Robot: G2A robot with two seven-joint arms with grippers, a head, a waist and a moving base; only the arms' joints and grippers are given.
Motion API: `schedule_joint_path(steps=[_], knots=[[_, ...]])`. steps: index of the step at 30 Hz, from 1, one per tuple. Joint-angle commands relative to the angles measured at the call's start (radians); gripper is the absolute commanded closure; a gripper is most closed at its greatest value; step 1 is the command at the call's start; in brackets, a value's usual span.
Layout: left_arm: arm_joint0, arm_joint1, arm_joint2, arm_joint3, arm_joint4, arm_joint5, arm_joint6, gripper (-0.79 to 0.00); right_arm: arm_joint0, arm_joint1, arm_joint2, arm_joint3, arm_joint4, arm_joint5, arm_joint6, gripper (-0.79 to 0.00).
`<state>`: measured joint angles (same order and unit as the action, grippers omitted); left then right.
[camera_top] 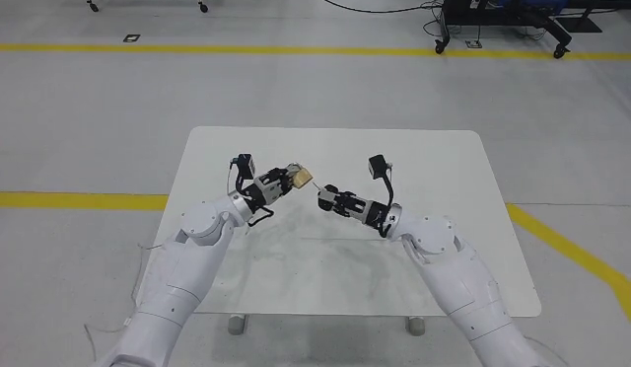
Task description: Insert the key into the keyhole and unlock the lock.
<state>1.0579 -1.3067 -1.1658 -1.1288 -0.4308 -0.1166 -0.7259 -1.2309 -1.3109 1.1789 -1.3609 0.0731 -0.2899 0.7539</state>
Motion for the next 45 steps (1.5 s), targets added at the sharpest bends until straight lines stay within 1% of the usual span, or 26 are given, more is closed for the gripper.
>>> schedule_joint_path(steps=[1, 20, 25, 30, 45], knots=[[-0.001, 0.001, -0.003, 0.001, 0.007, -0.002, -0.002, 0.000, -0.001, 0.001, -0.005, -0.004, -0.005, 0.005, -0.001, 0.000], [-0.008, 0.001, 0.015, -0.005, 0.030, 0.002, -0.011, 0.000, 0.014, 0.001, -0.045, 0.012, -0.008, 0.019, -0.046, 0.000], [-0.009, 0.000, 0.015, -0.001, 0.024, 0.002, -0.005, 0.000, 0.014, 0.003, -0.045, 0.009, -0.007, 0.016, -0.051, 0.000], [-0.006, -0.001, 0.009, 0.003, 0.008, 0.008, 0.023, 0.000, 0.011, 0.006, -0.044, -0.001, -0.007, 0.018, -0.050, 0.000], [-0.009, -0.003, 0.022, 0.003, 0.007, 0.010, -0.008, 0.000, 0.023, 0.005, -0.068, 0.018, 0.012, 0.029, -0.068, 0.000]])
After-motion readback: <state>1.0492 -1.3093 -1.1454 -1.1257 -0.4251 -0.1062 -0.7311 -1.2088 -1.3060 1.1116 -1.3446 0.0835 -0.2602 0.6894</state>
